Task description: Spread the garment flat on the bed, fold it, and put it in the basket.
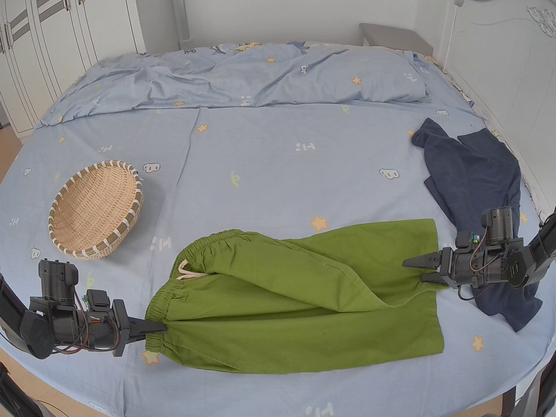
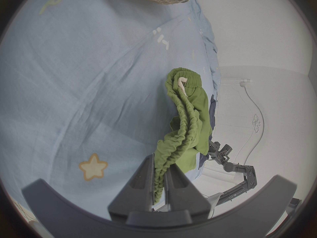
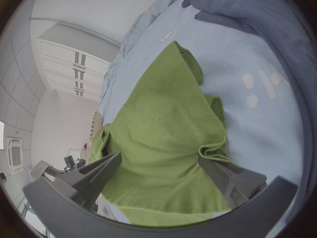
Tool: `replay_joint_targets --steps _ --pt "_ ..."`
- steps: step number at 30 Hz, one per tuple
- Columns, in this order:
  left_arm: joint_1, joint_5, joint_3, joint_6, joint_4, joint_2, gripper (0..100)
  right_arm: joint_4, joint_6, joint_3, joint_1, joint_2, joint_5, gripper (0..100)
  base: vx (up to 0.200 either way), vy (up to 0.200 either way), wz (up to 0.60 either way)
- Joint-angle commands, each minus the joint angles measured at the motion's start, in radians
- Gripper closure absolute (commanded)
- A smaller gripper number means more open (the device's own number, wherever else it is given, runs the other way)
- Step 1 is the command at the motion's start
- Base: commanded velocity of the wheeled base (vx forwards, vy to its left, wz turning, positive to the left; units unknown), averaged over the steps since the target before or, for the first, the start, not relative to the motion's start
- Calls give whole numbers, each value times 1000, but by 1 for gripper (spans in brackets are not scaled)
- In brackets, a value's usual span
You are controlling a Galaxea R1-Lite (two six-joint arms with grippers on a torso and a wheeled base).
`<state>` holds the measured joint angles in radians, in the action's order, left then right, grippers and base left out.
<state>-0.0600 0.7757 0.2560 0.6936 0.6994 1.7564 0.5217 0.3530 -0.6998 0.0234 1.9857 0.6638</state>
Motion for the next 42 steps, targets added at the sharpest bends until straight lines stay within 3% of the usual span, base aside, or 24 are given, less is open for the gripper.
replay_joint_targets --steps 1,6,13,16,23,38,42 --pt "-9 -1 -3 -8 0 2 100 -51 6 57 36 -159 62 0 0 0 0" --pt "-6 -1 -7 -8 0 2 100 -196 9 109 33 -343 88 0 0 0 0" --pt "-17 -1 -7 -26 0 25 100 -290 -2 223 26 -444 111 0 0 0 0" --pt "-18 -1 -11 -37 0 25 100 -290 -11 273 24 -438 111 0 0 0 0" --pt "-20 -3 -15 -42 -1 26 100 -285 -207 422 36 -297 97 0 0 0 0" --pt "-20 -1 -15 -42 -1 26 100 -262 -212 424 9 -202 102 0 0 0 0" --pt "-20 -1 -14 -42 -1 28 100 -255 -210 421 -30 -177 102 0 0 0 0"
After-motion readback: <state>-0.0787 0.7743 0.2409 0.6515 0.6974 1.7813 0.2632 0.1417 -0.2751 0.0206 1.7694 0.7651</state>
